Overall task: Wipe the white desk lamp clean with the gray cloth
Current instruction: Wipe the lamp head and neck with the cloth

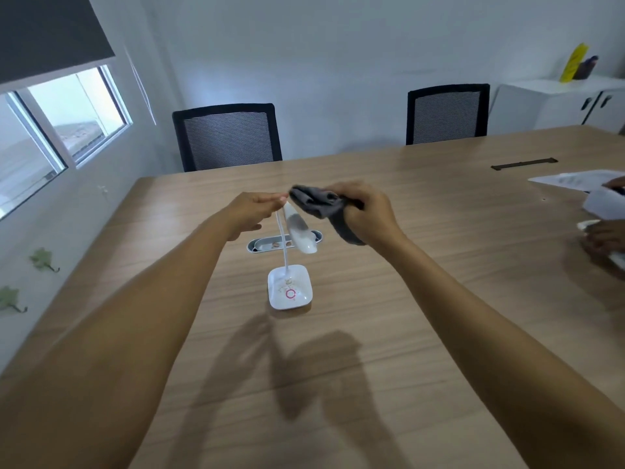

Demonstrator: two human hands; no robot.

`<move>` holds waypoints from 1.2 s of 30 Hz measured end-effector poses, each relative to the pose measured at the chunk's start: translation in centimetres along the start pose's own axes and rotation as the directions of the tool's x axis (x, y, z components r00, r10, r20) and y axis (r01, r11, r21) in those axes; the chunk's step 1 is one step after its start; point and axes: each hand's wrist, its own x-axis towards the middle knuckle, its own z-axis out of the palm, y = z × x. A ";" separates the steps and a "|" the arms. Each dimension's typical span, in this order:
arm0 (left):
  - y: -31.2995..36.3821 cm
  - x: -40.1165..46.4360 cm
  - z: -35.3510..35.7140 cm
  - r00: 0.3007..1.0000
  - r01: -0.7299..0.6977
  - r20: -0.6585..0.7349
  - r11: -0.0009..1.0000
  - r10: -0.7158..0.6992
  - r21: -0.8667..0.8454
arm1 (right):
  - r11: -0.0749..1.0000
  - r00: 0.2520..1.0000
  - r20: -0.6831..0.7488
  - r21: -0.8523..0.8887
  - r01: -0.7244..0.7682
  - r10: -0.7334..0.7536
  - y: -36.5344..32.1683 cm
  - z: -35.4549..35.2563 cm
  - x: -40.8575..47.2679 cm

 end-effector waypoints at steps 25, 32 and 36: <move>0.3 -0.2 0.5 1.000 -0.005 -0.026 1.000 0.005 0.019 | 0.980 0.947 0.317 -0.198 0.020 0.045 -1.5 1.2 0.9; 0.5 -0.7 0.2 1.000 -0.013 -0.011 0.999 0.014 0.046 | 0.993 0.829 0.553 0.030 -0.113 0.077 -0.1 -4.7 -2.0; 0.7 -0.5 0.4 1.000 -0.005 -0.013 0.999 0.006 0.040 | 0.959 0.952 0.268 0.196 -0.206 0.150 -0.2 -3.7 -0.8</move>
